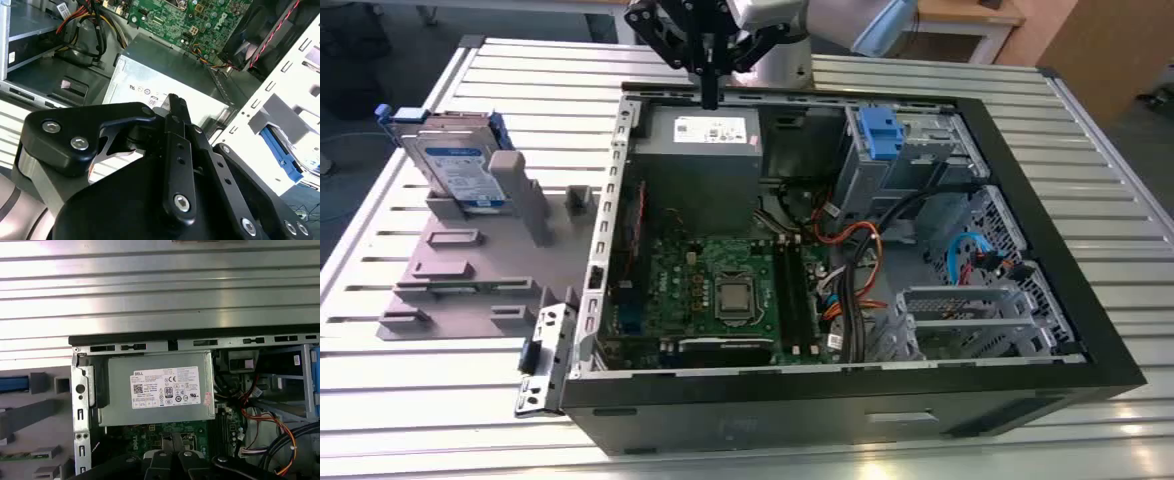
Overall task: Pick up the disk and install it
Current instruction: 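Reach for the disk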
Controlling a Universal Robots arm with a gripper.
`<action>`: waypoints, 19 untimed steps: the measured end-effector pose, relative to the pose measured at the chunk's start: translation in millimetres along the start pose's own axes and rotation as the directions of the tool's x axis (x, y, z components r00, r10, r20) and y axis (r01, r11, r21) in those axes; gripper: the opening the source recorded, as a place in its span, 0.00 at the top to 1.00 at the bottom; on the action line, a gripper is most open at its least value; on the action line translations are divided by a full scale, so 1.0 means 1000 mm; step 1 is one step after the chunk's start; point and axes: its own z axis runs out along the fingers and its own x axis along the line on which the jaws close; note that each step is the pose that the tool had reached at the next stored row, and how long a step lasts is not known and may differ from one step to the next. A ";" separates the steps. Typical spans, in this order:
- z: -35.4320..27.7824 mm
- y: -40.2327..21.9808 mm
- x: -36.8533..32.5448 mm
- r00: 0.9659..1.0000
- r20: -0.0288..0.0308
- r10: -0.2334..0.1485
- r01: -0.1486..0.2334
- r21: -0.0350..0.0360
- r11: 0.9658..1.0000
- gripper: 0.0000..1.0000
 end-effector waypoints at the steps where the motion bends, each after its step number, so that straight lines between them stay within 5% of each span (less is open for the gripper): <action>1: 0.0000 0.0000 0.0000 1.000 0.000 0.000 0.000 0.000 1.000 0.90; 19: -0.0002 -0.0004 0.0059 1.000 0.000 0.000 0.000 0.000 1.000 0.90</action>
